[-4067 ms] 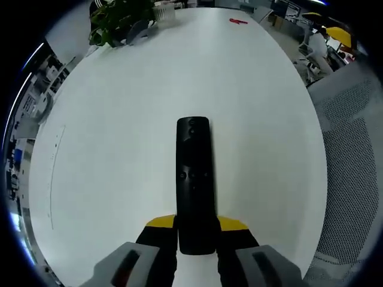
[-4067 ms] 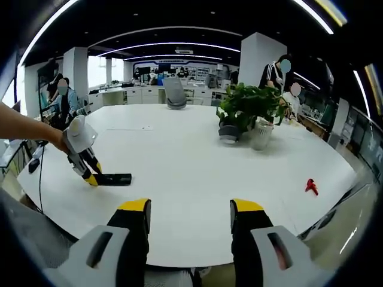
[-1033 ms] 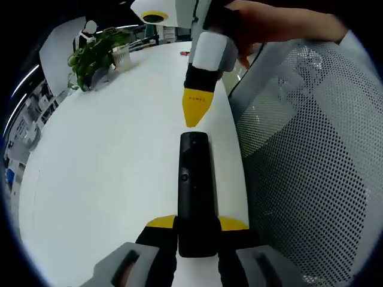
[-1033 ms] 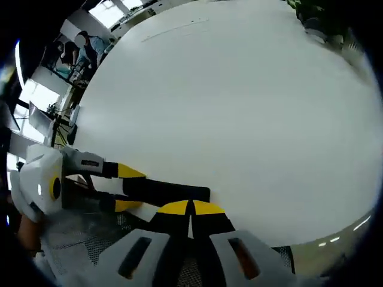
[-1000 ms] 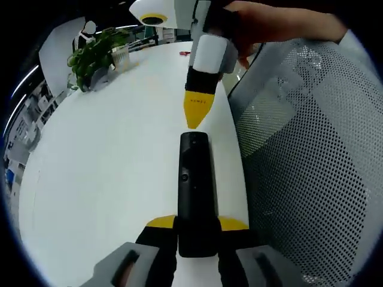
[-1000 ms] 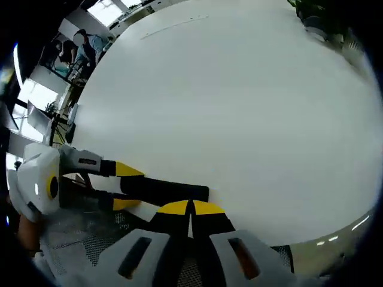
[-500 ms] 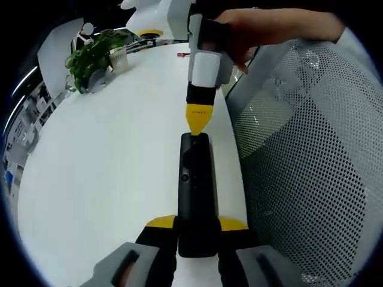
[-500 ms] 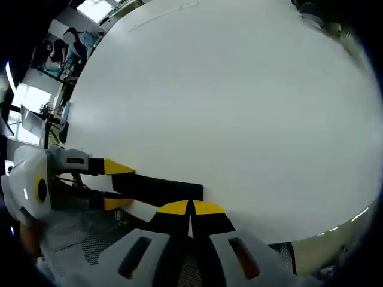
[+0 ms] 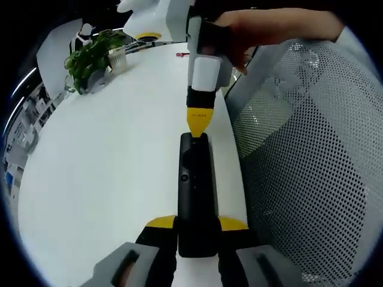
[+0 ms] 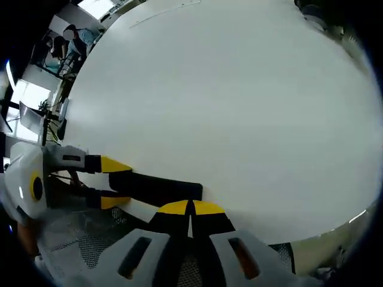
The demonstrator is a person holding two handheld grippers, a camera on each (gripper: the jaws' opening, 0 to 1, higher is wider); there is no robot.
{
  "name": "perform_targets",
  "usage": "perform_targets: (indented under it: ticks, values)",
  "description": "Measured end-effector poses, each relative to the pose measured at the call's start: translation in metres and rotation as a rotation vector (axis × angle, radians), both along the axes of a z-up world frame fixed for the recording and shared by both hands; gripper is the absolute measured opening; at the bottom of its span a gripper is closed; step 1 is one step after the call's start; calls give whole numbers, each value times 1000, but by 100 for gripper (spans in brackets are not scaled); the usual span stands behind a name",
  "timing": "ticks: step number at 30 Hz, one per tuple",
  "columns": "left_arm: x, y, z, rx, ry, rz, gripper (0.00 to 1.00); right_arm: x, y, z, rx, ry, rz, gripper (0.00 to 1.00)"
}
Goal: Press the specified remote control buttons in sequence, fully releasing each button before pressing the next.
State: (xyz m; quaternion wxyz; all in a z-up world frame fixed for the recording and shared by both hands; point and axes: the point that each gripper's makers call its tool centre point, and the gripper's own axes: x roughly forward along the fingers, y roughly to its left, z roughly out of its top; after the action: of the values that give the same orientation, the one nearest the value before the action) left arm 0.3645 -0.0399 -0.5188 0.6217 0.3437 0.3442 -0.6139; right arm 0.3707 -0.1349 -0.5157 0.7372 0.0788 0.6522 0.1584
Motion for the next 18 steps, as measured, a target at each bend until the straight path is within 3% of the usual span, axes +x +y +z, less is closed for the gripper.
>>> perform_targets:
  ticks: [18]
  values:
    - [0, 0, 0, -11, 3, 22, 25, -1, 1, 1, -19, -26, -2, 0]
